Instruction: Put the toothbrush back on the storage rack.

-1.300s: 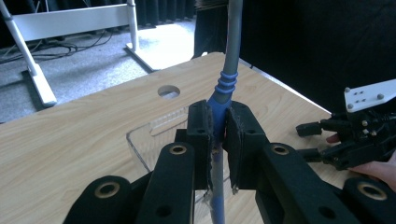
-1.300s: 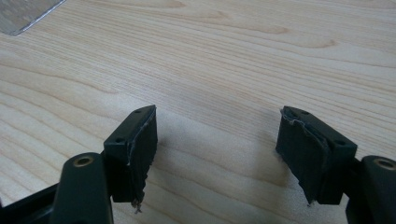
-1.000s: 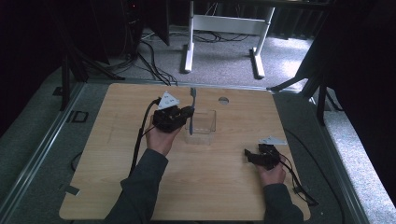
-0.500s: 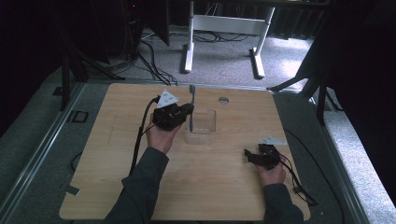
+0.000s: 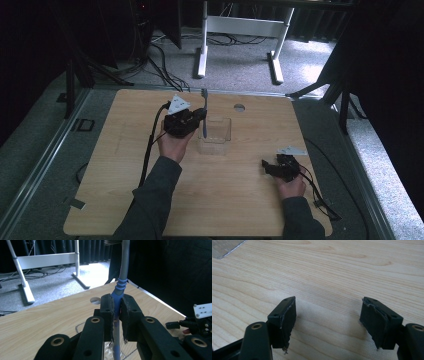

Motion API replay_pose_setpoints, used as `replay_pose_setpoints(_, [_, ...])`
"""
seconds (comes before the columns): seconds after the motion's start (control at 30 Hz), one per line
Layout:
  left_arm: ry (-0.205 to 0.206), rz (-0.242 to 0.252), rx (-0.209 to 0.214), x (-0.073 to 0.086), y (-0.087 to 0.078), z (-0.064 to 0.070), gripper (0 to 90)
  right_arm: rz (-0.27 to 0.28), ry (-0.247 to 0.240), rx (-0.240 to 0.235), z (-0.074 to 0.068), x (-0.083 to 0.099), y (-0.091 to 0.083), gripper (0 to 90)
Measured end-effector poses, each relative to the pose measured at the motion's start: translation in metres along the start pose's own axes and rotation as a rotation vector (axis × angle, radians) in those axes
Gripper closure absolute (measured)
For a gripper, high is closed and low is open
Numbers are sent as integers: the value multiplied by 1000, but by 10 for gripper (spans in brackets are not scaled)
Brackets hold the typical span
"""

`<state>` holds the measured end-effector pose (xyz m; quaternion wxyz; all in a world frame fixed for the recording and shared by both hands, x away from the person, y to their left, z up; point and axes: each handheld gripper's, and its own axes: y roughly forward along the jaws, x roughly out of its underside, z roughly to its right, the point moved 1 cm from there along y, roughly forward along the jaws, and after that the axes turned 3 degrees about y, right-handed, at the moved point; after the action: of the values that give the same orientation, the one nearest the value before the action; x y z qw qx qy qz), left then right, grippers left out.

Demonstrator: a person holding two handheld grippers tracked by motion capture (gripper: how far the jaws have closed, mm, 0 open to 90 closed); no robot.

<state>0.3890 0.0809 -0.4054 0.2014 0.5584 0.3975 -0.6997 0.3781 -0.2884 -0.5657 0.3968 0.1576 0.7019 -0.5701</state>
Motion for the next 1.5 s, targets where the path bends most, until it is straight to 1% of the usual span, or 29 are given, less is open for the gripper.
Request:
replay_pose_setpoints(0.03, [2, 6, -6, 0, 0, 0, 808, 0, 0, 0, 0, 0, 0, 285])
replay_pose_setpoints(0.2, [6, 28, -10, 0, 2, -1, 808, 0, 0, -1, 0, 0, 0, 285])
replay_pose_setpoints(0.37, [12, 26, -16, 2, 6, -2, 808, 0, -1, -3, 0, 0, 0, 285])
replay_pose_setpoints(0.6, [37, 32, -16, 4, 13, 1, 808, 0, -1, -3, 0, 0, 0, 285])
replay_pose_setpoints(0.7, [46, 27, -15, 6, 16, 0, 807, 1, -1, -3, 0, 0, 0, 285])
replay_pose_setpoints(0.83, [68, 15, -21, 9, 20, -1, 807, 0, -1, -3, 0, 0, 0, 286])
replay_pose_setpoints(0.93, [81, 17, -24, 10, 22, 0, 807, 0, -1, -3, 0, 0, 0, 286])
replay_pose_setpoints(1.07, [94, 14, -17, 11, 25, 0, 807, 1, -1, -3, 0, 0, 0, 286])
replay_pose_setpoints(1.17, [97, 4, -11, 13, 28, 0, 807, 0, -2, -3, 0, 0, 0, 285])
replay_pose_setpoints(1.27, [110, -8, -4, 15, 31, 1, 807, 0, -1, -4, 0, 0, 0, 285])
replay_pose_setpoints(1.5, [126, -31, 10, 20, 39, 2, 806, 0, -2, -4, -1, 0, 0, 286])
